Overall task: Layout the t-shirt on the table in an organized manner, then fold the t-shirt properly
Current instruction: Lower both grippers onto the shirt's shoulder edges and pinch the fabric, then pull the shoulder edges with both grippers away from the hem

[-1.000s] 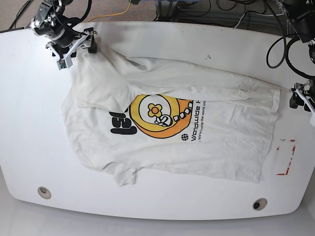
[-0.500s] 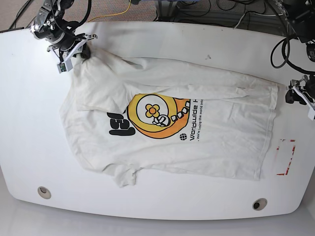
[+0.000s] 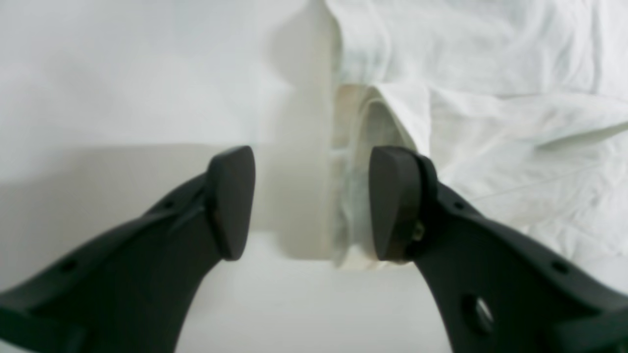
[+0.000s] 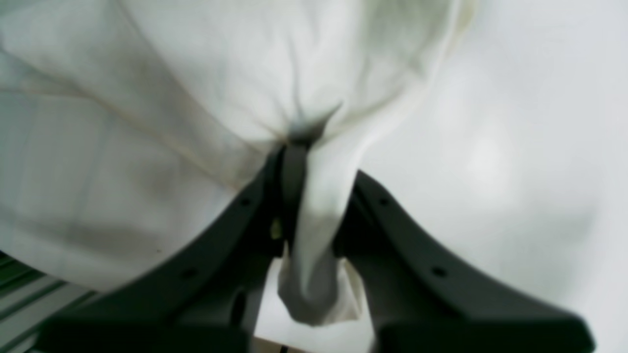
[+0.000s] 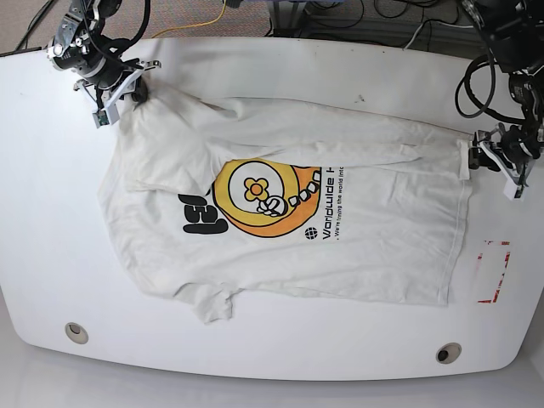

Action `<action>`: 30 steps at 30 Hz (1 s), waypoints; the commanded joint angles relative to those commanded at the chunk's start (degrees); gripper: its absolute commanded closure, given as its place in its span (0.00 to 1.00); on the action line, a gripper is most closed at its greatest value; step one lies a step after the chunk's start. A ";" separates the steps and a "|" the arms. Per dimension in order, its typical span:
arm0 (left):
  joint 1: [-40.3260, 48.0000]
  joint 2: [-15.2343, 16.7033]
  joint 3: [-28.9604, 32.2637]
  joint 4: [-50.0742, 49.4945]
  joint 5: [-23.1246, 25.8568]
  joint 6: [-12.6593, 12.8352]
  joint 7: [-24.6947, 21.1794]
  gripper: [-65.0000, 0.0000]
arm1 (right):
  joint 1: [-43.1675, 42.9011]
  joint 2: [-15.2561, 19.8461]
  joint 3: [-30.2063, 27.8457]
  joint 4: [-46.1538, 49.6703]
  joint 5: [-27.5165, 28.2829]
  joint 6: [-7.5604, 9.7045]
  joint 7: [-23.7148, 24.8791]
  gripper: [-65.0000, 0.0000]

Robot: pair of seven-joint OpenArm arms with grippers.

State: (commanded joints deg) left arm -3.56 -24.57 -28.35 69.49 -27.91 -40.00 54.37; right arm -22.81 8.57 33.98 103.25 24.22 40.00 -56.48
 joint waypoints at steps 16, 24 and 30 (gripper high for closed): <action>2.73 0.44 5.19 0.18 0.00 0.00 0.35 0.69 | 0.88 0.00 0.00 0.09 0.00 0.00 -0.09 0.91; 3.96 0.00 5.01 0.18 0.00 0.00 0.35 0.94 | 1.23 0.00 0.00 0.09 -0.18 0.00 -0.09 0.92; 4.84 -1.67 4.92 0.26 0.00 0.00 0.35 0.94 | 1.32 1.85 -0.18 0.09 -0.35 0.00 -0.26 0.94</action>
State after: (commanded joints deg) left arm 1.27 -26.24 -23.43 69.76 -27.91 -40.00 54.73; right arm -21.49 10.42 33.80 103.34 23.87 40.00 -56.75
